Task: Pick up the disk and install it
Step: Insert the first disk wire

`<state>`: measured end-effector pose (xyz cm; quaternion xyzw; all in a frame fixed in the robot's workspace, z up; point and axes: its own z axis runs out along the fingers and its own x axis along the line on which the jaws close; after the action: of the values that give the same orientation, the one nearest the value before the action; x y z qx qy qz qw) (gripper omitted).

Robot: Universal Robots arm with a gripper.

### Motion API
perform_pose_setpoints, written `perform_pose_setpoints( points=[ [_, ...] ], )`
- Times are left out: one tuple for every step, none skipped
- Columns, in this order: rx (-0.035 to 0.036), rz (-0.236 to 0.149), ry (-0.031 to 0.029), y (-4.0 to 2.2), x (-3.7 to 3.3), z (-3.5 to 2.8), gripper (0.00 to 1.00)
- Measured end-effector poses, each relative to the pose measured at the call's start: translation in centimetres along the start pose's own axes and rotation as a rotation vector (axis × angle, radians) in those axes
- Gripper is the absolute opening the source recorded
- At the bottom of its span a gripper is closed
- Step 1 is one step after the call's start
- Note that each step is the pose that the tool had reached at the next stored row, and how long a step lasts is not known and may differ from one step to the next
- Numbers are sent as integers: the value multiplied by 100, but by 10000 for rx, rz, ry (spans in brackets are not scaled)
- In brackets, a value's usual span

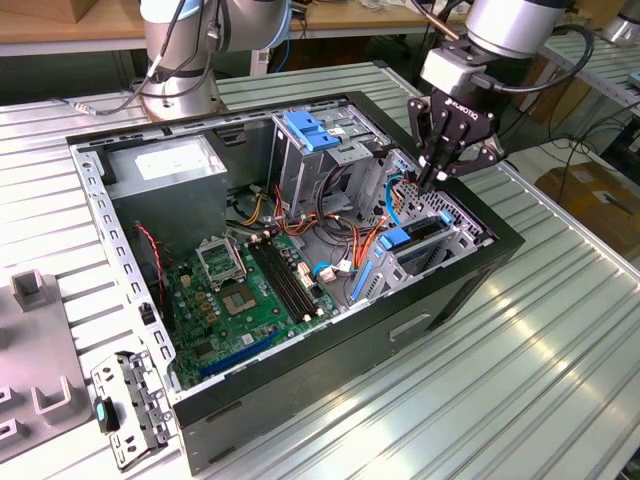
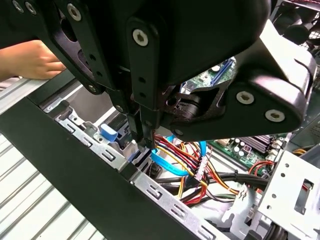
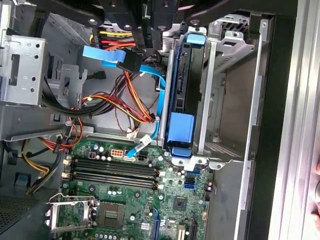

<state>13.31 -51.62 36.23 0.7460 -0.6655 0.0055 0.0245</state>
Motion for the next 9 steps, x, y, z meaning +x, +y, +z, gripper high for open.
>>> perform_pose_setpoints(
  points=[
    [0,9,-1,8,11,7,16],
    [-1,18,0,16,22,12,16],
    [-1,28,-2,23,34,19,16],
    [-1,35,-2,28,48,24,16],
    [-1,39,-2,31,57,27,16],
    [-1,42,-2,32,68,30,16],
    [-1,46,-3,35,82,34,16],
    [-1,47,-3,36,96,36,16],
    [-1,50,-2,38,111,39,16]
  ],
)
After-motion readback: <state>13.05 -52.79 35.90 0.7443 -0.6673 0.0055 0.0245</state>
